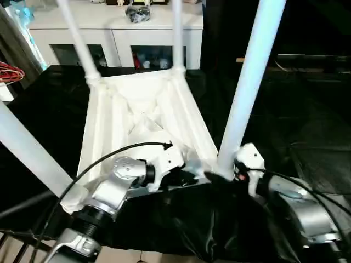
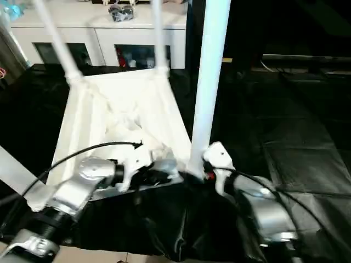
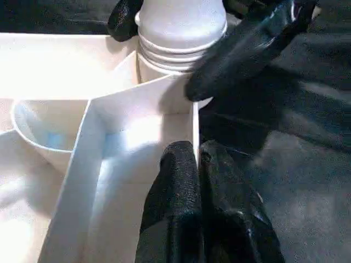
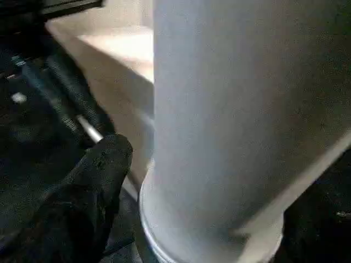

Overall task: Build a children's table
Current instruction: Rotate leg to tighten

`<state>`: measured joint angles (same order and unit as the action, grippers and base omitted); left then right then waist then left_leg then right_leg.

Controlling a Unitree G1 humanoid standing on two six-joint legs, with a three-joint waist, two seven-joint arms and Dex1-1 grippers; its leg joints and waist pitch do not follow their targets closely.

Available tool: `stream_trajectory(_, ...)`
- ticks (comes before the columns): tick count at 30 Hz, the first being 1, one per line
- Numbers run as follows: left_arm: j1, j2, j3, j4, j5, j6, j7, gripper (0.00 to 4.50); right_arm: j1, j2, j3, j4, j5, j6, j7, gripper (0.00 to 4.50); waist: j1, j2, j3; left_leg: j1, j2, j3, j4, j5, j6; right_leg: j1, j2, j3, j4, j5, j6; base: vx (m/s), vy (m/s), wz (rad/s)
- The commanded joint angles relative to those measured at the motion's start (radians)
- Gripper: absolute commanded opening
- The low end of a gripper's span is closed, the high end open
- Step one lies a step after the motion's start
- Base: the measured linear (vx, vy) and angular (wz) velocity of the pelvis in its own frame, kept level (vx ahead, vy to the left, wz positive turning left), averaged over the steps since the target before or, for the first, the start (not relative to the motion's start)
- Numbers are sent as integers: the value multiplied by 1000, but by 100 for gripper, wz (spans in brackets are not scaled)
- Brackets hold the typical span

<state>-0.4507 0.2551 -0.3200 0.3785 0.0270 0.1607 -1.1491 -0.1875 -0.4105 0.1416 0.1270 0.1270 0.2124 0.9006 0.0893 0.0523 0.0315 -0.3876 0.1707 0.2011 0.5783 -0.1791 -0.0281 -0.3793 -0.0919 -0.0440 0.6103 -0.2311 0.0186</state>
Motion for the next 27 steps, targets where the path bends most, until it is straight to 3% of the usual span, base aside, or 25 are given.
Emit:
stream_trajectory(1, -17, -9, -37, -9, -42, -20, -74, 0, 9, -11, 51, -28, 31, 10, 86, 366, 1, -18, -43, 18, 65, -30, -63, -175, 94, 33, -60, 37, -70, -39, -242, 0, 0, 0)
stream_trajectory(9, -40, 31, -52, 24, -49, -49, -167, 0, 9, -84, 84, -43, 42, 4, 205, 309, 11, -22, -44, 20, 66, -28, -60, -162, 102, 32, -62, 36, -66, -21, -262, 0, 0, 0)
stream_trajectory(20, -56, 37, -48, 56, -45, -73, -169, 0, 20, -70, 99, -48, 40, -3, 196, 270, 18, -24, -45, 21, 66, -28, -58, -165, 92, 31, -63, 37, -64, -26, -265, 0, 0, 0)
stream_trajectory(24, -50, -19, -22, 65, -19, -55, -28, 0, 3, 47, 53, 27, -20, -8, -41, 269, 13, -23, -40, 21, 65, -30, -65, -205, 64, 27, -64, 38, -72, -95, -254, 0, 0, 0)
stream_trajectory(25, -48, -34, -19, 64, -16, -45, -1, 0, -3, 79, 38, 49, -31, -1, -103, 269, 3, -24, -36, 24, 64, -33, -74, -256, 26, 25, -66, 37, -81, -187, -241, 0, 0, 0)
stream_trajectory(27, -42, -62, -16, 59, -4, -26, 56, 0, -8, 139, 12, 76, -32, 24, -202, 269, -9, -25, -36, 23, 65, -38, -81, -288, 0, 27, -65, 37, -84, -236, -218, 0, 0, 0)
